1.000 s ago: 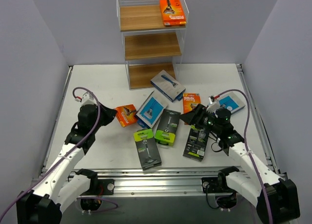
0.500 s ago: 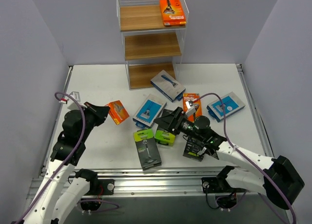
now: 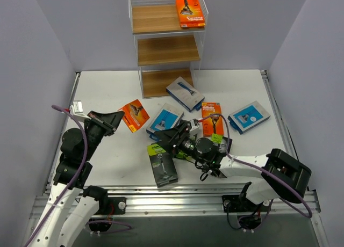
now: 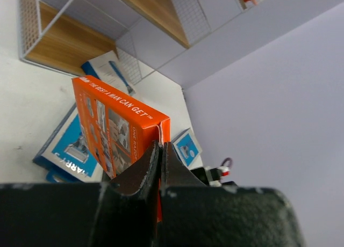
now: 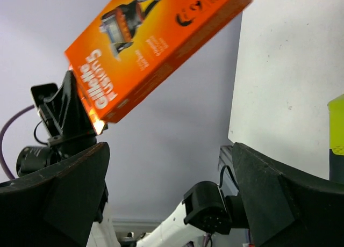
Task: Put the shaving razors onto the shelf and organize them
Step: Pass the shaving razor from the left arm to the right
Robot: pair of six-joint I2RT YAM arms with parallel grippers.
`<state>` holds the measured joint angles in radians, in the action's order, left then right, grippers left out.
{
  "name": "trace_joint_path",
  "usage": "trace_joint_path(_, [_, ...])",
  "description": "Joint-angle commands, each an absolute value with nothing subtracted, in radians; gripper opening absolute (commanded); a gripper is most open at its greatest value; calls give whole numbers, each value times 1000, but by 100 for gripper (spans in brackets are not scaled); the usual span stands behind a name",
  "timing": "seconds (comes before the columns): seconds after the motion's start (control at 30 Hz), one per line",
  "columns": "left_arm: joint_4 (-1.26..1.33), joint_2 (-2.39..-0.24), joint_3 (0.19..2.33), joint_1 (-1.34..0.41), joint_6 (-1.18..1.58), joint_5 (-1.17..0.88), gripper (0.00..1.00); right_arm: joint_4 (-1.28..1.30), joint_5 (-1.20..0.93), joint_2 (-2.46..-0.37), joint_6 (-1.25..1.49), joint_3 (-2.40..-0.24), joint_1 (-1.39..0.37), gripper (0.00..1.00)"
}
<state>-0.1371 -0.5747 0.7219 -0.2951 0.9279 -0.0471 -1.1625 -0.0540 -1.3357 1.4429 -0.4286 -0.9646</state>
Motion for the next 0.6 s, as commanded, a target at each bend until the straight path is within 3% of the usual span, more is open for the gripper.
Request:
trace_joint_path(0.0, [49, -551, 710, -301, 985, -127, 2, -1457, 40, -1407, 1528, -472, -989, 93])
trace_joint_path(0.2, [80, -474, 657, -304, 1014, -143, 2, -1505, 72, -1471, 1505, -554, -1034, 99])
trace_joint_path(0.57, [169, -368, 526, -304, 1173, -193, 2, -1670, 101, -1580, 1540, -603, -1054, 99])
